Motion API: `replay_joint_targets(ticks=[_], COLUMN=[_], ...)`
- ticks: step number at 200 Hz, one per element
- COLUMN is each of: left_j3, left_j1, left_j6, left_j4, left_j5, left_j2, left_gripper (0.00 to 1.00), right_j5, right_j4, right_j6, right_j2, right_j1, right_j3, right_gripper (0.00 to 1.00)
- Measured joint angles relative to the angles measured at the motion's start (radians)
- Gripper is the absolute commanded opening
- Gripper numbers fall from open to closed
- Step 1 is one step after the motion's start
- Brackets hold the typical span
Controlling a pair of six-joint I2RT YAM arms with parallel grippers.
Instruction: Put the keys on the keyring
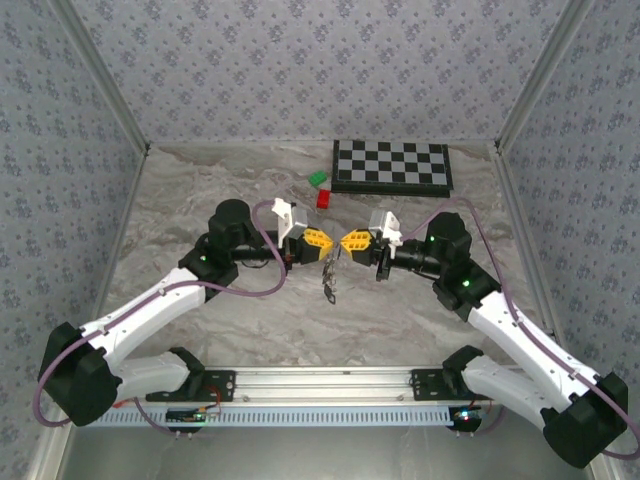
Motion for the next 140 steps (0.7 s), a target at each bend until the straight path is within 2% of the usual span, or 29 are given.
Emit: replay_joint_targets(ticks=[140], left_j3=[0.006], left_j1=[0.000], left_j6=[0.000], left_j4=[-0.037], left_j5=[0.019], left_j2=[0.002], left_gripper=[0.00], right_j5=[0.011], right_j4=[-0.051], right_j6=[-0.053], right_j2=[0.015], right_j1=[0.033], right_j3=[0.023], right_gripper=[0.00])
